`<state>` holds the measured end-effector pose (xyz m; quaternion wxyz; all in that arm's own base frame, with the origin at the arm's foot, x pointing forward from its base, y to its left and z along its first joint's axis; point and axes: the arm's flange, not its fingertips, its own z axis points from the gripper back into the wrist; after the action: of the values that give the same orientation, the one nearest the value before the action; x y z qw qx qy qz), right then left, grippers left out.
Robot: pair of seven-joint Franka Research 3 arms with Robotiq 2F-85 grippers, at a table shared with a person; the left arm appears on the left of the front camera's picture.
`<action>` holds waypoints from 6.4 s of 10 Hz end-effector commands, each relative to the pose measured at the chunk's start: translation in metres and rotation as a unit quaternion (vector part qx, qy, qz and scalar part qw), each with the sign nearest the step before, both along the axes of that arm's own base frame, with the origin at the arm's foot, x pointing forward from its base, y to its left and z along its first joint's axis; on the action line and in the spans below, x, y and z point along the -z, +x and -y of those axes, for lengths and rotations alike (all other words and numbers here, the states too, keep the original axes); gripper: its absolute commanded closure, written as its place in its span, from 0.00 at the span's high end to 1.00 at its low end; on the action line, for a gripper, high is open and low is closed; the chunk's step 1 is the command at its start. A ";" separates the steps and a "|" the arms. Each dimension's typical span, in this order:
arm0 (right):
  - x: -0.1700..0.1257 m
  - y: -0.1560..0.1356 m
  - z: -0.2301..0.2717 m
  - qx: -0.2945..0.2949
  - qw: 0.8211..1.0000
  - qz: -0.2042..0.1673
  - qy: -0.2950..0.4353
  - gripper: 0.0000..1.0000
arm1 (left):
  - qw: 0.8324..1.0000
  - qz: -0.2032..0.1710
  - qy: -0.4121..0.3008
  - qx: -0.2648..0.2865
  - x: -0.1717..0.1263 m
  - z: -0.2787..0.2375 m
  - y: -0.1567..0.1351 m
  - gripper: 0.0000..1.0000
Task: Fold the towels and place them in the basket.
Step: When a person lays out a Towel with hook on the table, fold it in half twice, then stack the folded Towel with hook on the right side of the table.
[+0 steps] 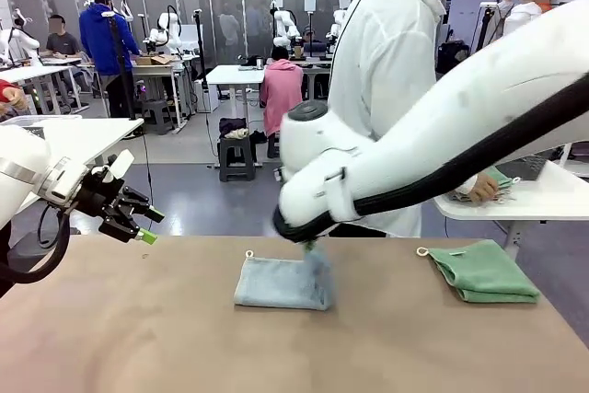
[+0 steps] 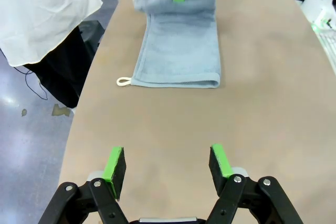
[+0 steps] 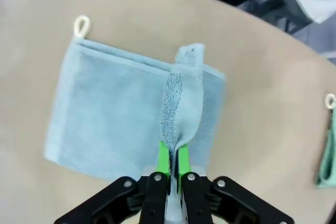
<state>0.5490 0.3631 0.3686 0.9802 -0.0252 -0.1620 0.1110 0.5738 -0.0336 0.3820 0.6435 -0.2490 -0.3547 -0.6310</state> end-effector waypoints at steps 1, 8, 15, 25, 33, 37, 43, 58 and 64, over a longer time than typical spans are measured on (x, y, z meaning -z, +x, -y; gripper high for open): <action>0.021 0.034 -0.032 0.050 0.998 -0.004 0.029 0.00 | 1.000 0.000 0.006 -0.002 -0.002 0.000 -0.001 0.81; 0.036 0.029 -0.058 0.043 0.990 -0.043 0.123 0.25 | 1.000 0.000 0.006 -0.002 -0.002 0.000 -0.001 0.81; -0.007 -0.003 0.014 -0.053 0.996 -0.055 0.055 0.84 | 1.000 0.000 0.006 -0.002 -0.002 0.000 -0.001 0.81; -0.046 -0.031 0.102 0.009 0.991 -0.099 0.092 0.84 | 1.000 0.000 0.006 -0.002 -0.002 0.000 -0.001 0.81; -0.046 -0.031 0.102 0.009 0.991 -0.099 0.092 0.84 | 1.000 0.000 0.006 -0.002 -0.002 0.000 -0.001 0.81; -0.021 0.001 0.085 0.001 0.983 -0.104 0.151 0.84 | 1.000 0.000 0.006 -0.002 -0.002 0.000 -0.001 0.81; 0.041 0.035 0.067 0.046 0.979 -0.097 0.176 0.84 | 1.000 0.000 0.006 -0.002 -0.002 0.000 -0.001 0.81; 0.083 0.052 0.067 0.043 0.970 -0.109 0.214 0.00 | 1.000 0.000 0.006 -0.002 -0.002 0.000 -0.001 0.81; 0.010 0.030 0.129 0.023 0.975 -0.115 0.190 0.00 | 1.000 0.000 0.006 -0.002 -0.002 0.000 -0.001 0.81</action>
<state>0.5950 0.2608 0.3422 0.9829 0.1631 -0.0746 0.0409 0.5738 -0.0329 0.3824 0.6438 -0.2484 -0.3549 -0.6308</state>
